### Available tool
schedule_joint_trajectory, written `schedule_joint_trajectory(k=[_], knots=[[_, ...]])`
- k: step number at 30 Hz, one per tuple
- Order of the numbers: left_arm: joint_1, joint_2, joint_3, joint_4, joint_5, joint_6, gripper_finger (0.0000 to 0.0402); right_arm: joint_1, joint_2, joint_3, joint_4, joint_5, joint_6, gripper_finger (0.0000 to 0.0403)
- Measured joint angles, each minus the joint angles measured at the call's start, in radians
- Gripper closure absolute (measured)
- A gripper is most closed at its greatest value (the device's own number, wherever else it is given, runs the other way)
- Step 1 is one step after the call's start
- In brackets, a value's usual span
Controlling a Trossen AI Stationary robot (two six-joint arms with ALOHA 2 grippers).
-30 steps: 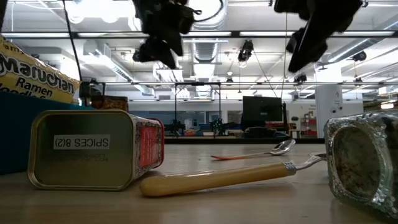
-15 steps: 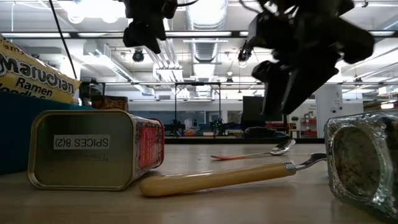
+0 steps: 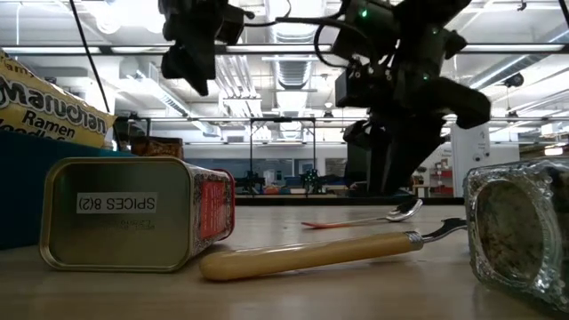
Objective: Pick & Place Food Item
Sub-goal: Put the white spoon into the green bin
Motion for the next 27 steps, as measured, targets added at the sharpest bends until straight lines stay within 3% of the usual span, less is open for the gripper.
schedule_joint_trajectory(k=[6,15,27], knots=[[0.0,0.0,-0.011,-0.011,0.016,-0.015,0.0211,-0.02,0.0,-0.017,0.0,0.001,-0.048,0.0302],[0.0,-0.015,-0.011,-0.009,0.016,-0.015,0.0211,-0.02,0.0,-0.027,0.022,0.039,-0.12,0.0305],[0.001,-0.022,-0.011,-0.007,0.017,-0.015,0.0211,-0.019,0.0,-0.041,0.053,-0.015,-0.148,0.0305]])
